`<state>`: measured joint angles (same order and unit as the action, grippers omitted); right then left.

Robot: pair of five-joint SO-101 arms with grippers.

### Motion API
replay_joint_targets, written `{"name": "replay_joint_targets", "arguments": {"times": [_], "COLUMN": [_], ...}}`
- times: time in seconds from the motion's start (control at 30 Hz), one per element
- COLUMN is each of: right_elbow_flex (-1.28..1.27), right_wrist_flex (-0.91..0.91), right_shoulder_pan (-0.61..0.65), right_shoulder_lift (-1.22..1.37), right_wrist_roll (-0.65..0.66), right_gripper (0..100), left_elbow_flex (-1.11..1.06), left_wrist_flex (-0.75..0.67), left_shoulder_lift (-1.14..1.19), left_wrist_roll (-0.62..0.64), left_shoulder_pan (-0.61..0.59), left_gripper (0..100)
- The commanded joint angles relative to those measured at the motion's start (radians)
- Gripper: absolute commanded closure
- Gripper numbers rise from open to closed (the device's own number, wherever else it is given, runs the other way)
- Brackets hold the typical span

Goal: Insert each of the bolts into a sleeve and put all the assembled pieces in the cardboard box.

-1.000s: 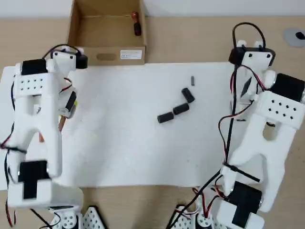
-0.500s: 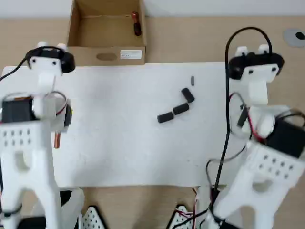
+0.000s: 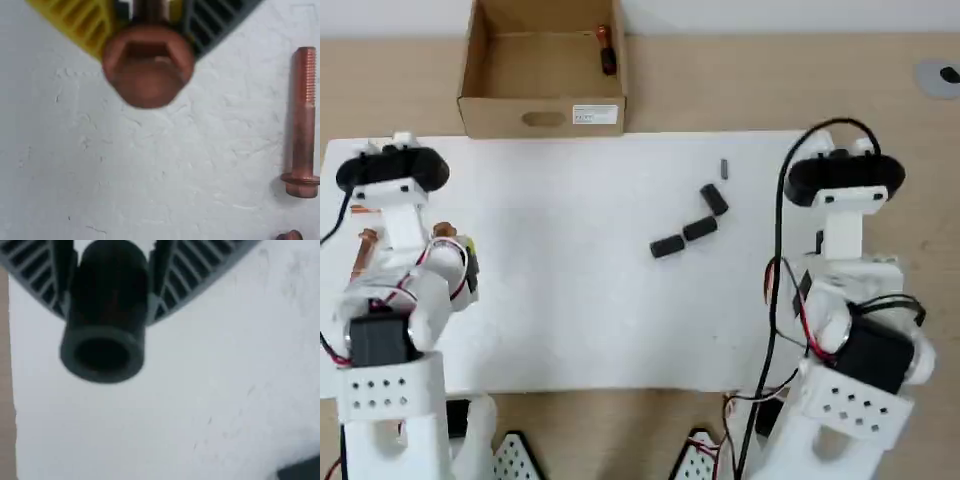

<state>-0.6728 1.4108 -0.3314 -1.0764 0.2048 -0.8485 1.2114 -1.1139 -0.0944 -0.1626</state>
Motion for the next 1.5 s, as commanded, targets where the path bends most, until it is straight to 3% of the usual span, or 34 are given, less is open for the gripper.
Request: {"name": "replay_joint_targets", "arguments": {"times": [0.0,0.53,0.97,1.07,1.27,1.47], "right_elbow_flex": [-0.099,-0.449,-0.665,-0.702,-0.746,-0.757], "right_wrist_flex": [-0.115,-0.427,-0.568,-0.595,-0.591,-0.589], "right_shoulder_pan": [0.036,0.282,0.481,0.526,0.628,0.776], "right_shoulder_lift": [-0.070,-0.246,-0.392,-0.435,-0.504,-0.518], "right_wrist_roll": [-0.034,-0.210,-0.269,-0.269,-0.267,-0.265], "right_gripper": [98.9,98.9,98.9,98.9,98.9,98.9], "left_elbow_flex": [-0.087,-0.523,-0.796,-0.812,-0.783,-0.753], "left_wrist_flex": [-0.110,-0.483,-0.505,-0.505,-0.532,-0.709], "left_shoulder_lift": [-0.087,-0.354,-0.719,-0.710,-0.713,-0.713], "left_wrist_roll": [0.037,0.259,0.348,0.350,0.482,0.612], "left_shoulder_pan": [0.006,0.008,0.009,0.012,0.103,0.267], "left_gripper": [100,100,100,100,100,100]}}
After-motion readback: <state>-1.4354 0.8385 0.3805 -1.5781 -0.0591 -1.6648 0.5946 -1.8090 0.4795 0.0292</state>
